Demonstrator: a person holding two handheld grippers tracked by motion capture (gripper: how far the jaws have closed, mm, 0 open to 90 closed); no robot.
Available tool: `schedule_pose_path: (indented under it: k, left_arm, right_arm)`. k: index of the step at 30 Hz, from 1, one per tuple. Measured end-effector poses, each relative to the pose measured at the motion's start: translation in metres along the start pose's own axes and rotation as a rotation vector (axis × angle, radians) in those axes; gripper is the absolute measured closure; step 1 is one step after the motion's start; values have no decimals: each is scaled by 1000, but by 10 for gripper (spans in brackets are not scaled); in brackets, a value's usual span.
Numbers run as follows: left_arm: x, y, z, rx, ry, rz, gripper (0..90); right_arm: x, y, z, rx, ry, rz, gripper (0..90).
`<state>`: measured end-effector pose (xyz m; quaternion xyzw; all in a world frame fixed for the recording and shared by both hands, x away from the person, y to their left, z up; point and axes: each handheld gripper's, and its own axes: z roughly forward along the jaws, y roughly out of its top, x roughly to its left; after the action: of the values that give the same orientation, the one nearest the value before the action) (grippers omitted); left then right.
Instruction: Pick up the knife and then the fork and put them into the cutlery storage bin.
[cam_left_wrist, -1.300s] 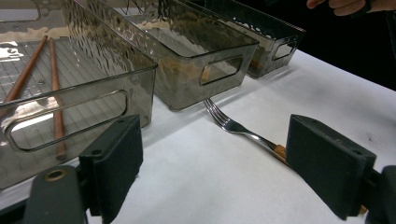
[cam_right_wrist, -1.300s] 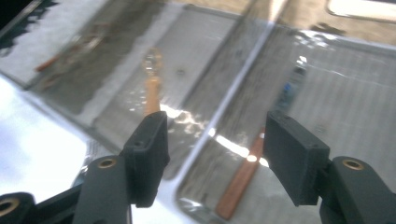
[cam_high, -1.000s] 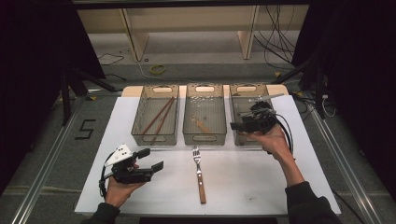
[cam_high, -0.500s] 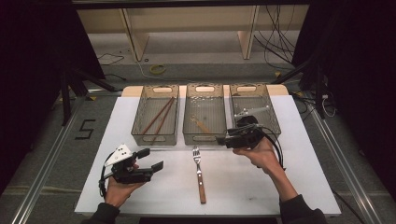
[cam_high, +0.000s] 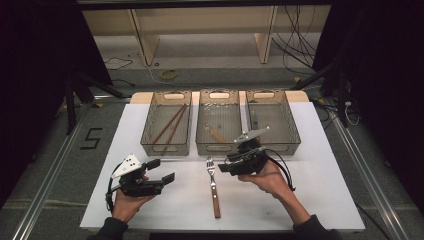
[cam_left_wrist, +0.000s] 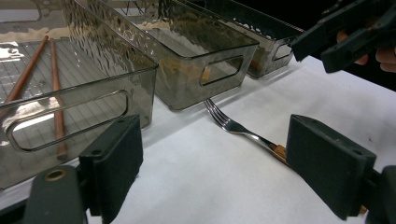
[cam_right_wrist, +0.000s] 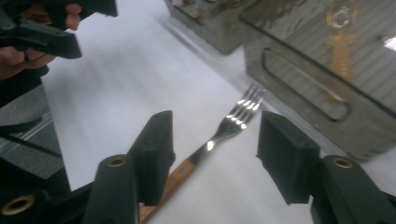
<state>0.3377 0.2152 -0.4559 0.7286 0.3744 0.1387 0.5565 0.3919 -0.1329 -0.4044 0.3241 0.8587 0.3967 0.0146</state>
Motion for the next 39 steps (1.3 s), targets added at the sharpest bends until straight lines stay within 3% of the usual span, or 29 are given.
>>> schedule_pose_path:
  k: [8, 25, 39]
  left_arm:
    - [0, 0, 0, 0, 0, 0, 186]
    - [0, 0, 0, 0, -3, 0, 187]
    - [0, 0, 0, 3, -5, 3, 187]
  right_arm:
    - [17, -9, 19, 50, 70, -49, 659]
    - [41, -26, 52, 186, 120, -157, 893]
    - [51, -41, 73, 295, 116, -220, 900]
